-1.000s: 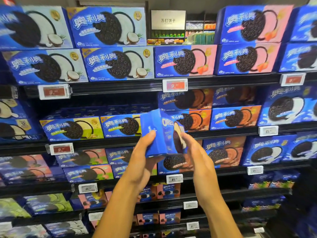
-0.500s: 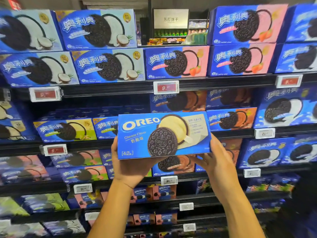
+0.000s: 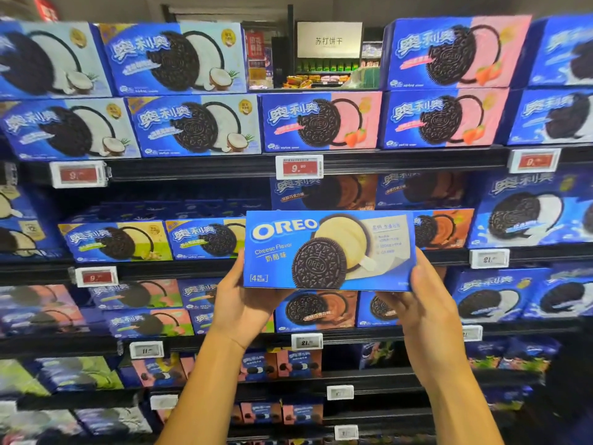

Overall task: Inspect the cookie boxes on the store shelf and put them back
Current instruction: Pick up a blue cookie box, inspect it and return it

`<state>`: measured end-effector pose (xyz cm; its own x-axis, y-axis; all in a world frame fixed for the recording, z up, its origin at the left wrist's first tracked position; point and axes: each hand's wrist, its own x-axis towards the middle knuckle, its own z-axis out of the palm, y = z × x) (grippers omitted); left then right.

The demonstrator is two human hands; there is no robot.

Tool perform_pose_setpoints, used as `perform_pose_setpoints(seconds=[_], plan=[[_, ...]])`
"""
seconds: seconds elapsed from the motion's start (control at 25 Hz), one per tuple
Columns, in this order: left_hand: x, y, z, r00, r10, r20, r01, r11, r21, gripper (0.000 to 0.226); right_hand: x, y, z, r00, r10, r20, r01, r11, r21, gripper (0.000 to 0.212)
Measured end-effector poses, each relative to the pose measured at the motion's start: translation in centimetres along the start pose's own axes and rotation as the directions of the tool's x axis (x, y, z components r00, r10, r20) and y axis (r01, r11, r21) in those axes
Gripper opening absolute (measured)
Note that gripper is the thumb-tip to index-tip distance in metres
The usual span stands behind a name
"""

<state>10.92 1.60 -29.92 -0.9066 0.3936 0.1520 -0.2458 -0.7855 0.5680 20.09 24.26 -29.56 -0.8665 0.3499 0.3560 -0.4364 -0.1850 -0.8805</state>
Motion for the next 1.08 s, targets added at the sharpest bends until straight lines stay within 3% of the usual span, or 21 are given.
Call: perform_pose_setpoints(seconds=[0.12,0.24,0.4,0.64,0.84,1.08], plan=[[-0.3,0.3,0.2,0.999,0.024,-0.031,-0.022,0.997,0.075,0.046,0.5,-0.1,-0.5,1.0,0.002,0.009,-0.002,1.0,0.024,0.047],[-0.7,1.5,0.7,0.991,0.136,-0.007,-0.13,0.959,0.251,0.041,1.5,-0.6,-1.0,0.999,-0.017,0.05,0.015,0.999,0.045,0.05],[-1.0,3.1,1.3,0.962,0.265,0.069,-0.269,0.867,0.419,0.041,3.3,-0.3,-2.0,0.985,-0.075,0.153,0.086,0.994,-0.065,0.047],[-1.3,4.0,0.7,0.951,0.296,0.082,-0.3,0.832,0.468,0.05,4.0,0.3,-2.1,0.967,-0.19,0.172,0.214,0.967,-0.136,0.051],[-1.8,4.1,1.4,0.928,0.34,0.152,-0.37,0.801,0.47,0.04,3.7,-0.3,-1.9,0.97,-0.161,0.18,0.183,0.976,-0.114,0.049],[-1.9,5.9,1.8,0.963,0.253,0.098,-0.26,0.763,0.592,0.049,4.1,-2.3,-2.0,0.981,-0.022,0.194,0.02,1.0,0.016,0.04]])
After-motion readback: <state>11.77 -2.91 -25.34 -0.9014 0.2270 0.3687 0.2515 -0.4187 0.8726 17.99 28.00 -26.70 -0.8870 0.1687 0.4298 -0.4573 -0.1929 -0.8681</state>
